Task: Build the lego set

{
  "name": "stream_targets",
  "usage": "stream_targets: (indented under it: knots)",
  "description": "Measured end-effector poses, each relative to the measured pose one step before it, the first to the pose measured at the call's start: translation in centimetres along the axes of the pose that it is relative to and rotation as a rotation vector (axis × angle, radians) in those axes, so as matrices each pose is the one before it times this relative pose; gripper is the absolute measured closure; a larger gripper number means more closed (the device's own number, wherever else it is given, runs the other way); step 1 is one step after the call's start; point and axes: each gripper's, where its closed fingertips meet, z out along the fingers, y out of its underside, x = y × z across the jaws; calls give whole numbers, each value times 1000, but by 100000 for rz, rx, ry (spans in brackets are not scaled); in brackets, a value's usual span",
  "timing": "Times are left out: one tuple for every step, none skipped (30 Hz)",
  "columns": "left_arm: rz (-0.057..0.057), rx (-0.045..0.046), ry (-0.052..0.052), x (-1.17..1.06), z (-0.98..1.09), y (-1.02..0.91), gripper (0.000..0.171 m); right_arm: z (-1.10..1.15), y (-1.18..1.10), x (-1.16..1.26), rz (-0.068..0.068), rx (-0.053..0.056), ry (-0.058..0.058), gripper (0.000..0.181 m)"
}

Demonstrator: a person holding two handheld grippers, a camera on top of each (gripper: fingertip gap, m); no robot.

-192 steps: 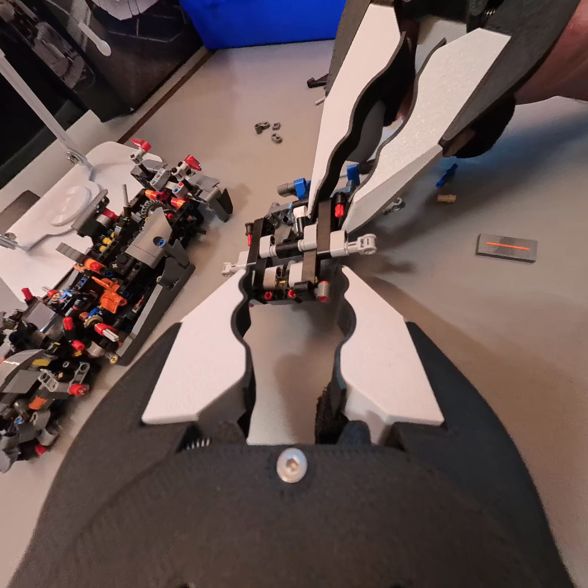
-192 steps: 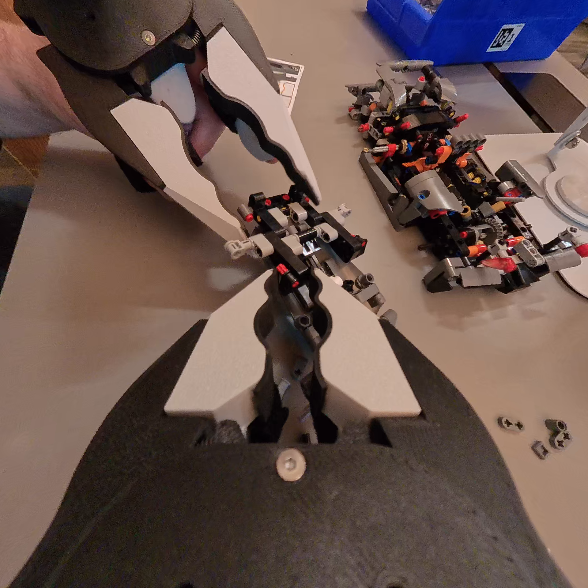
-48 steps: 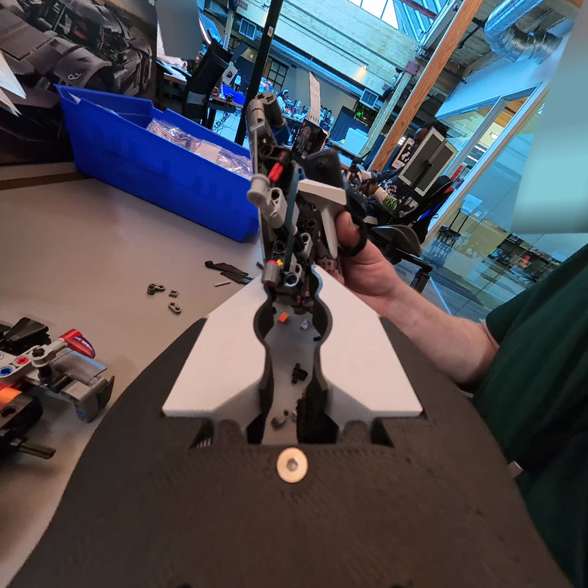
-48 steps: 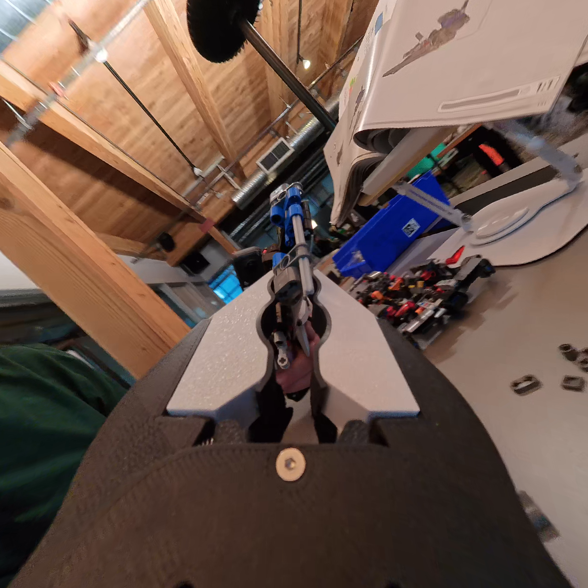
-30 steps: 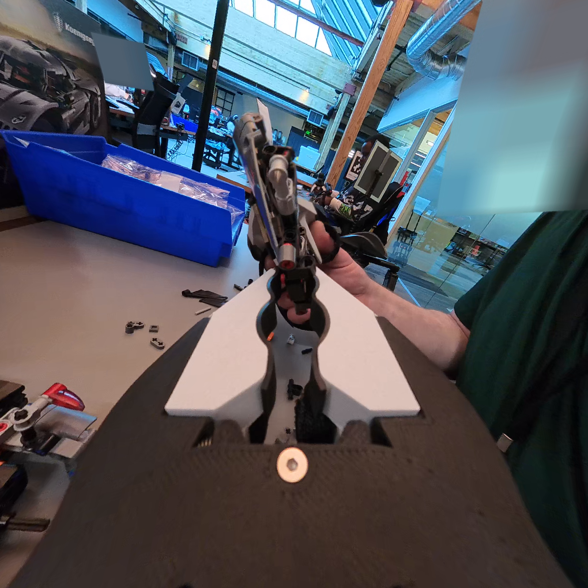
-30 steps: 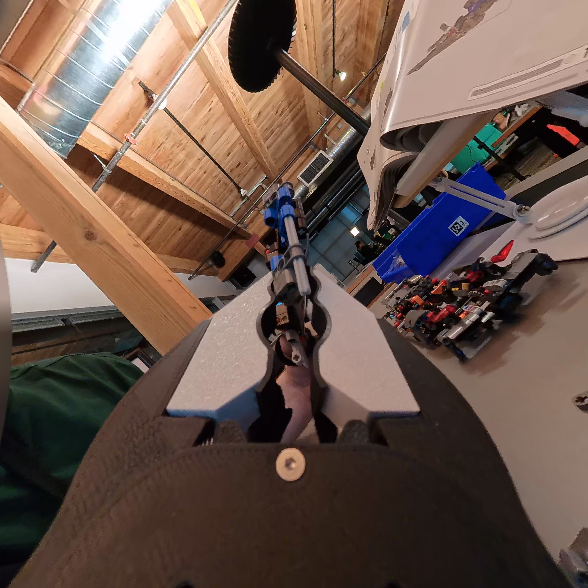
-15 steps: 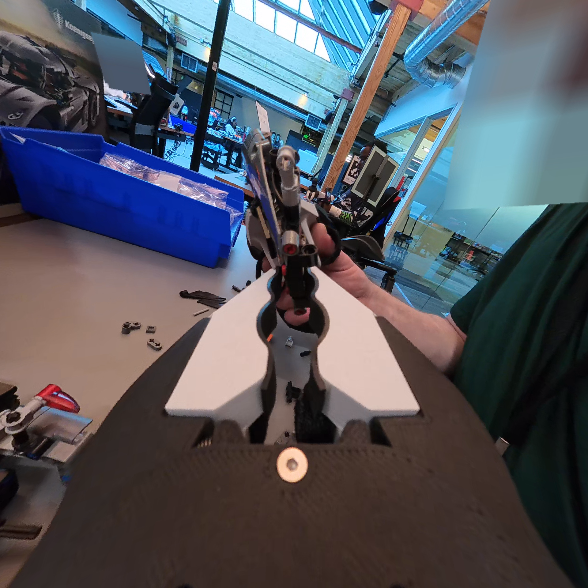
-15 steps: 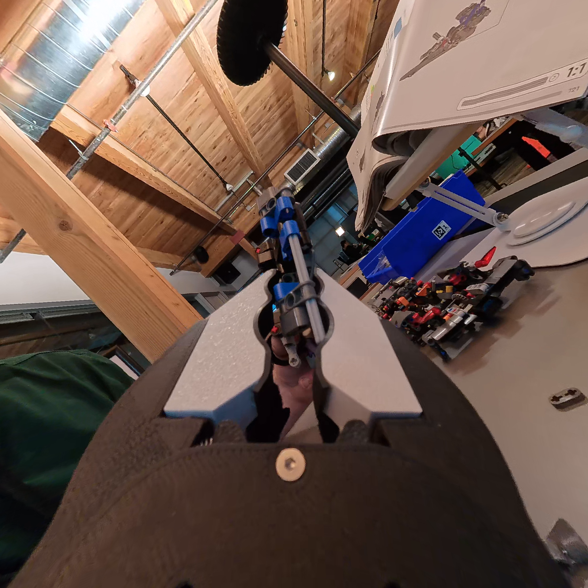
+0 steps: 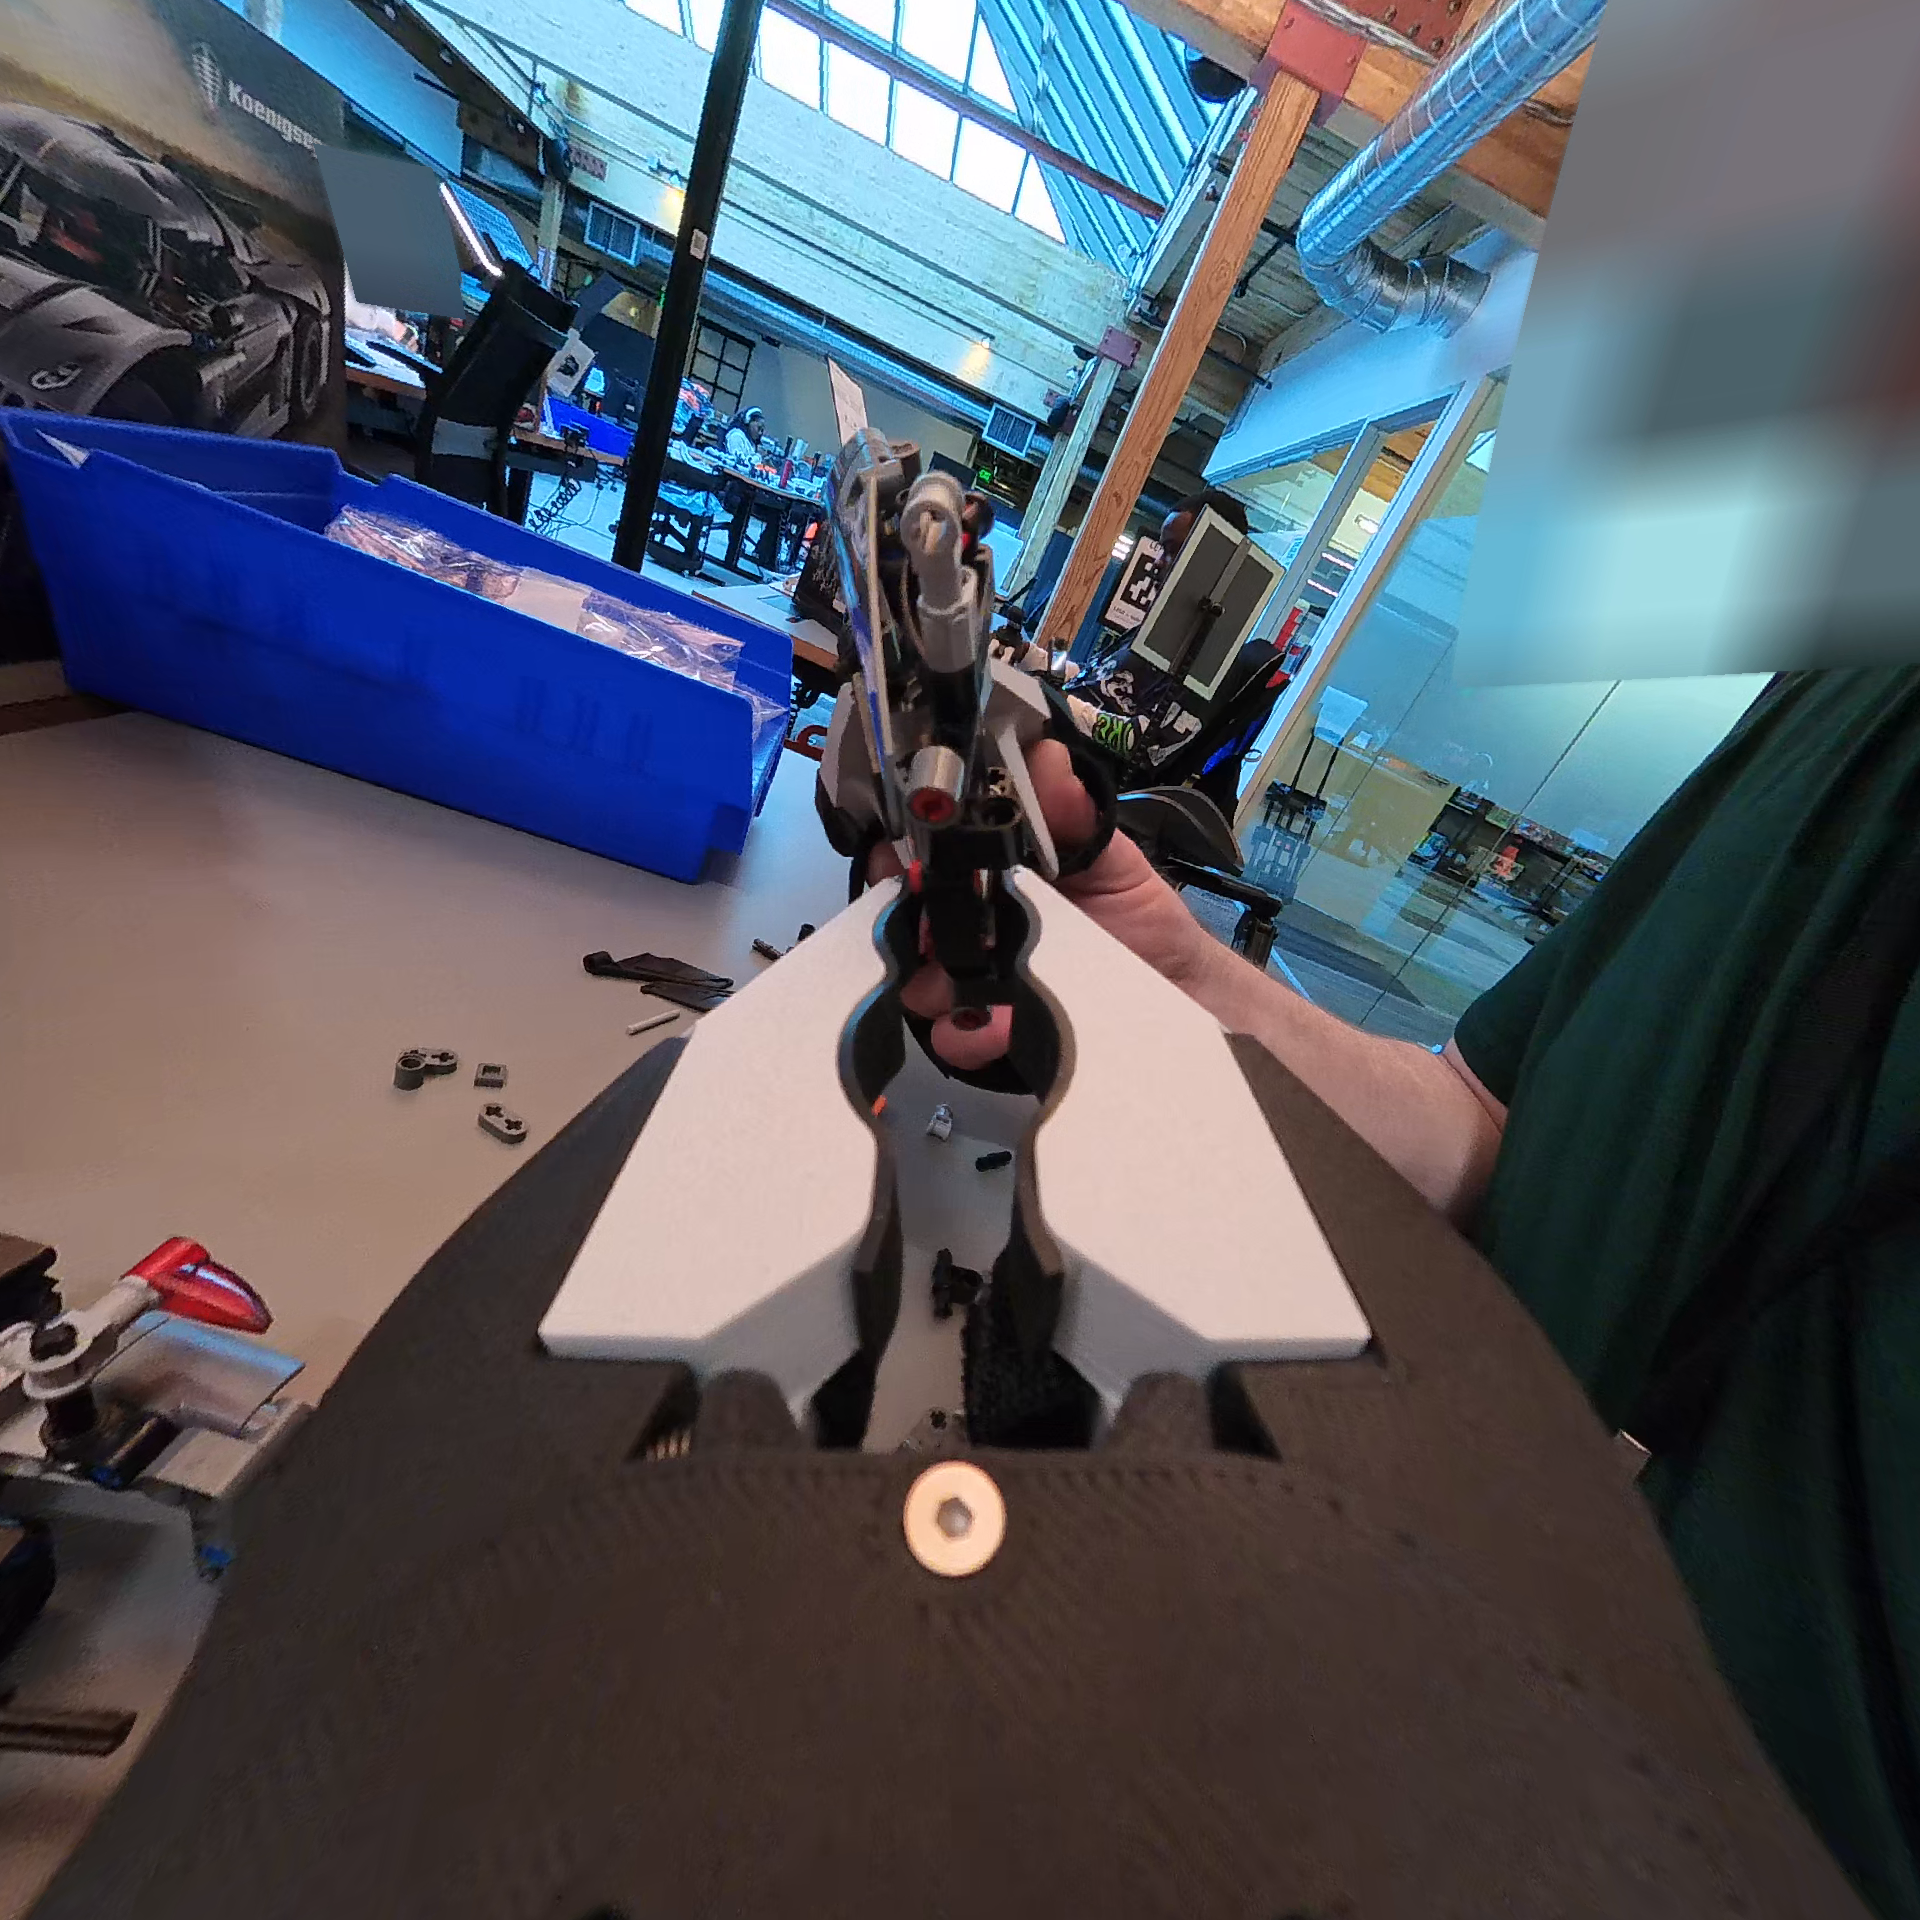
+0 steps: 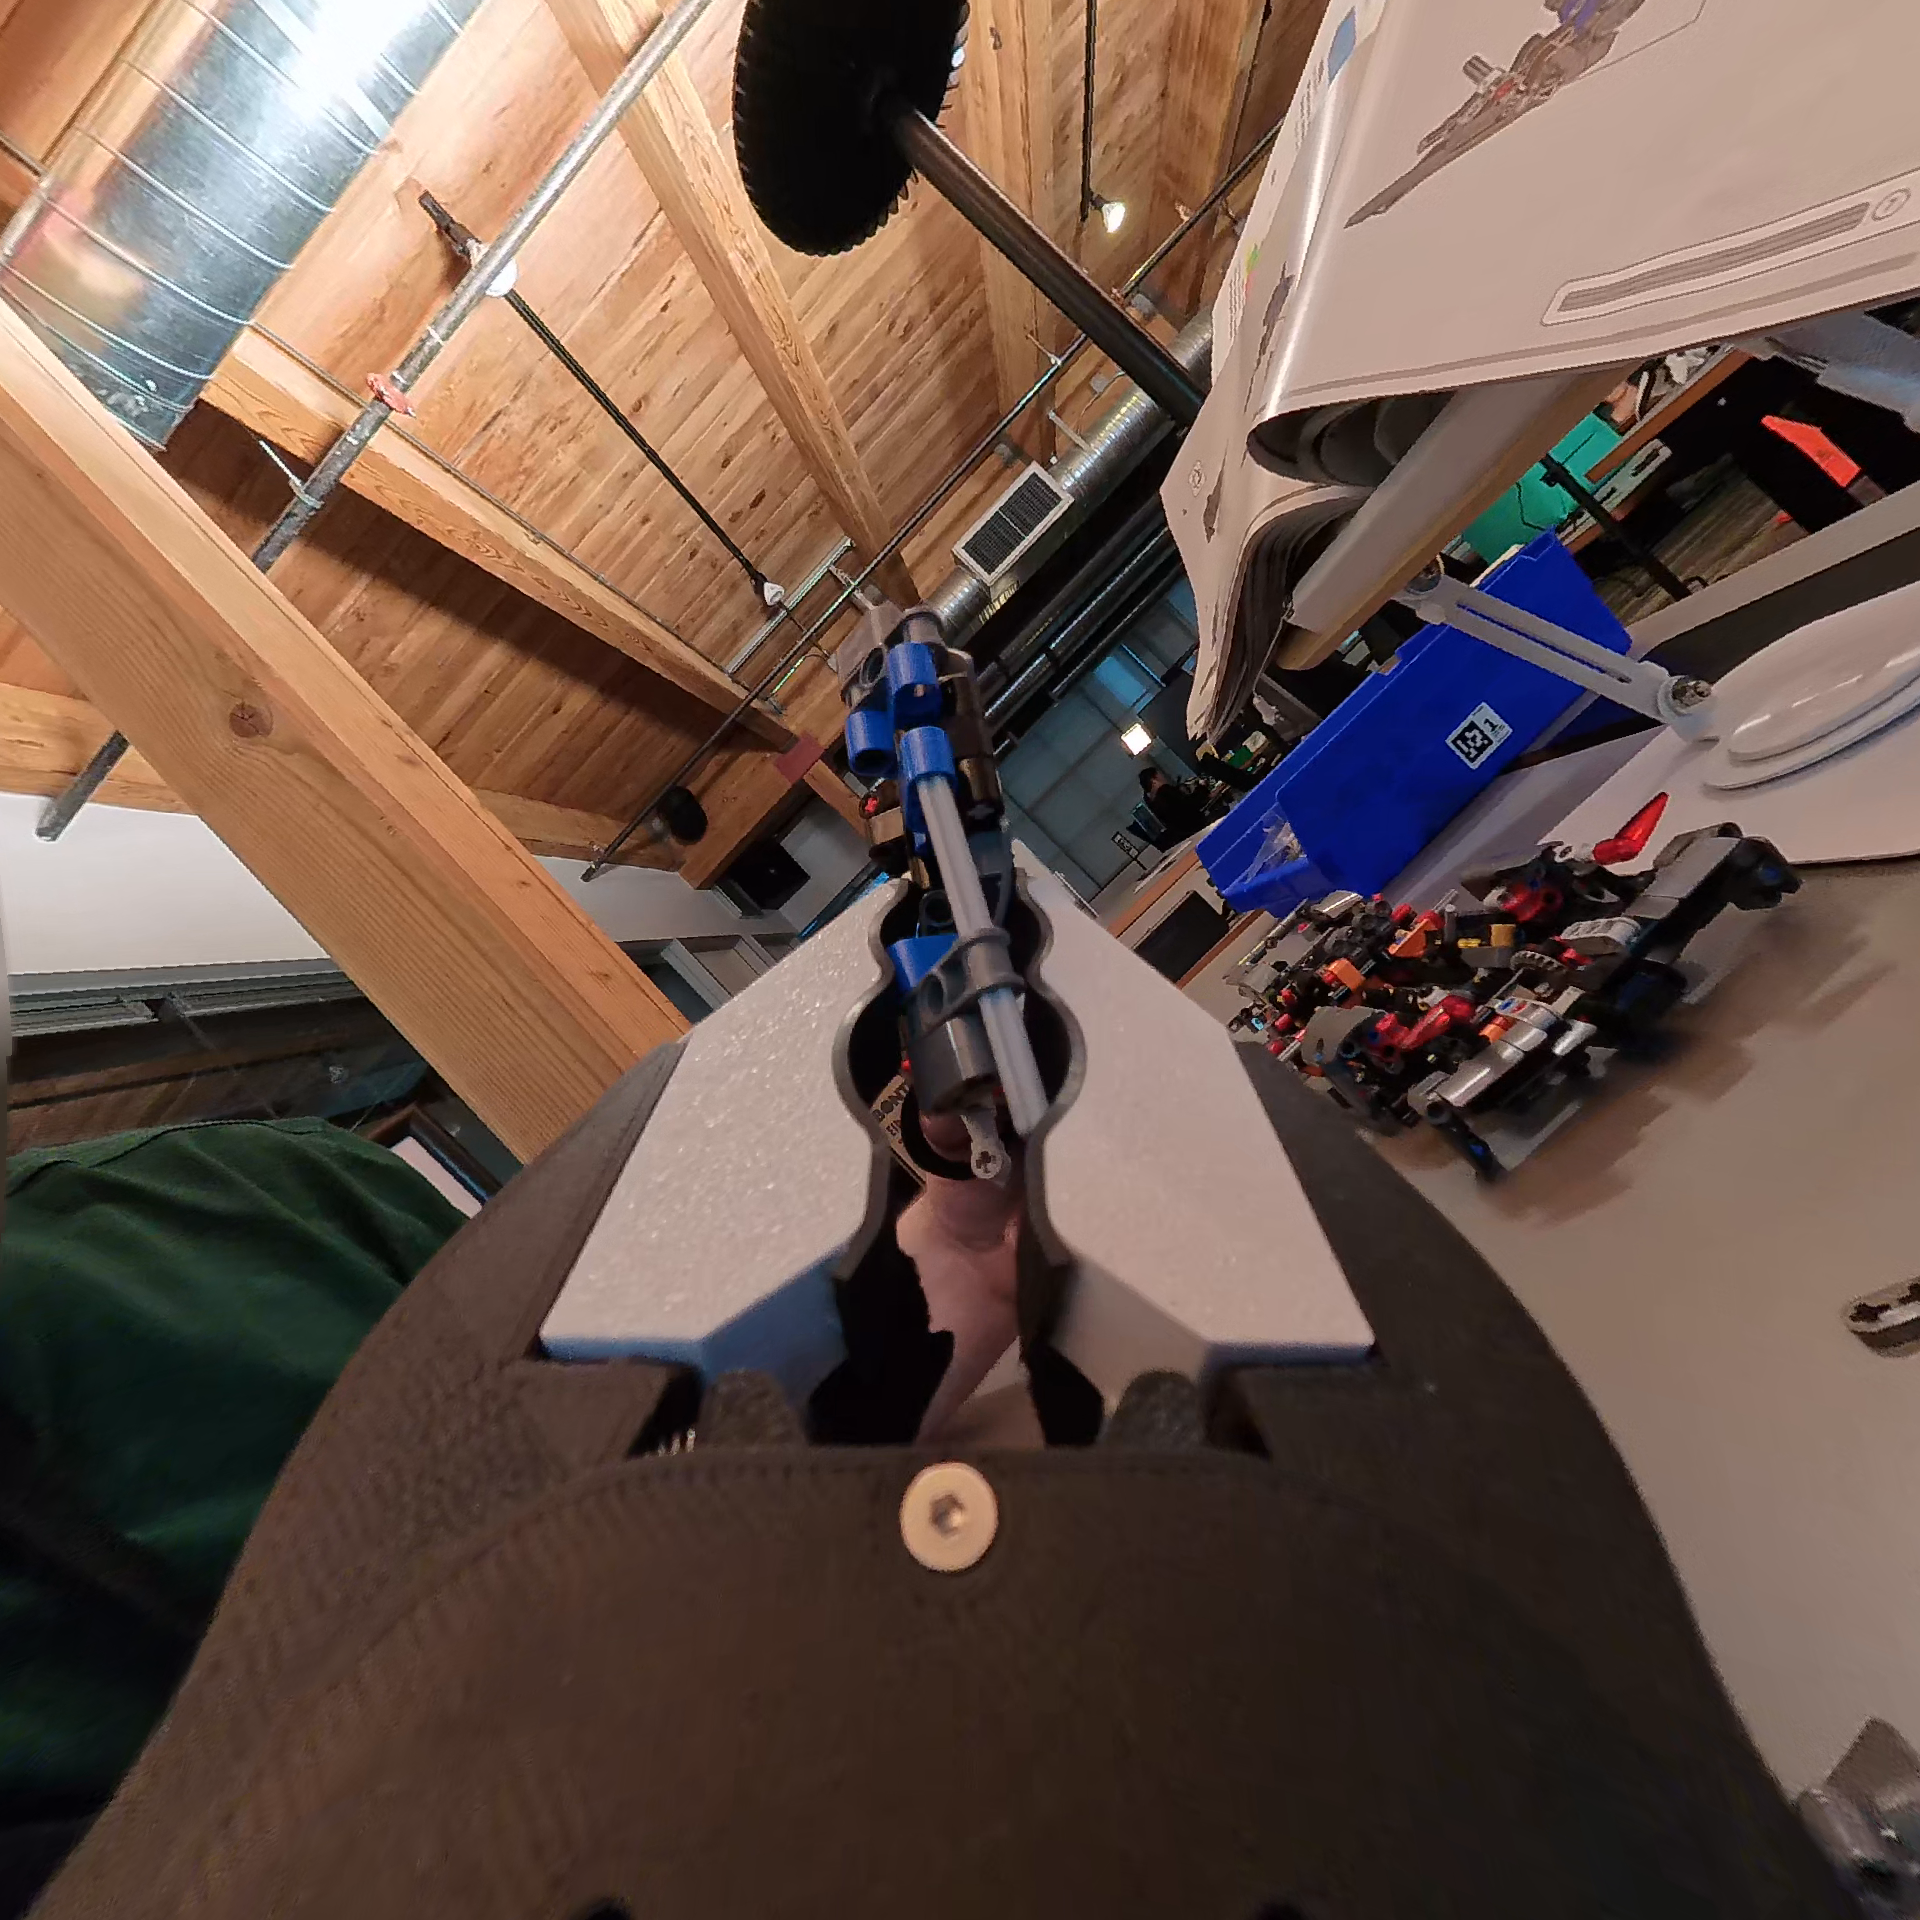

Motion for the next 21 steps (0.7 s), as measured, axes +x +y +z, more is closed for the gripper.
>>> stream_targets:
  knots:
    - [-89, 120, 151, 5, -5, -6, 160, -1, -7, -9, -31, 24, 15, 166]
    - [-59, -9, 61, -17, 7, 22, 160, -9, -5, 27, -125, 22, 273, 166]
    - [-44, -83, -84, -52, 4, 27, 160, -17, -3, 39, -430, -22, 513, 167]
    - [-147, 40, 54, -27, -1, 8, 160, 2, 6, 21, -458, -94, 351, 166]
    - [-87, 119, 284, 27, -1, 7, 160, 2, -7, -1, -209, -101, 129, 167]
    - [4, 74, 74, 6, 4, -1, 160, -10, 6, 23, -55, -28, 181, 166]
    - [-7, -5, -148, -41, 0, 14, 160, -9, -5, 44, 50, 61, 214, 166]
    - [-40, 29, -75, -21, 8, 13, 160, -6, -11, 21, 105, 102, 77, 167]
    - [12, 123, -27, -5, 9, -17, 160, -7, -3, -4, 5, 75, -28, 167]
    - [92, 164, -39, 7, 1, -16, 160, 11, -10, -13, -168, 16, 39, 167]
    - [-15, 73, -12, -1, 5, -10, 161, -1, -7, 13, -193, -21, 139, 166]
    - [33, -5, -69, -5, 5, 4, 160, -6, -10, 6, -121, 10, 169, 166]
    - [73, -39, -92, -20, 10, 17, 160, -5, 3, 18, -163, 17, 210, 166]
    - [-78, -14, -34, -12, 1, -3, 160, -7, -7, 16, -235, -5, 182, 167]
    - [-18, 36, 20, 0, 1, 4, 160, 8, 5, 3, -126, -20, 34, 167]
    - [-16, 0, 26, -6, -7, 5, 160, 3, 7, -8, 45, -62, -78, 166]
    - [-153, 5, 141, -1, -10, -4, 160, 6, 13, 9, 53, -78, -50, 166]
    - [-56, -23, 27, -11, -14, 5, 160, -2, 14, 25, -34, -73, 67, 167]
    - [-5, -22, -43, -15, -18, 19, 160, 5, 19, 18, 39, -53, 82, 167]
    - [-91, 31, -29, -17, -7, 19, 160, 4, 17, 35, 334, -20, -35, 166]
    - [-100, -13, -68, -29, -16, 22, 160, -10, 14, 36, 595, 0, -143, 166]
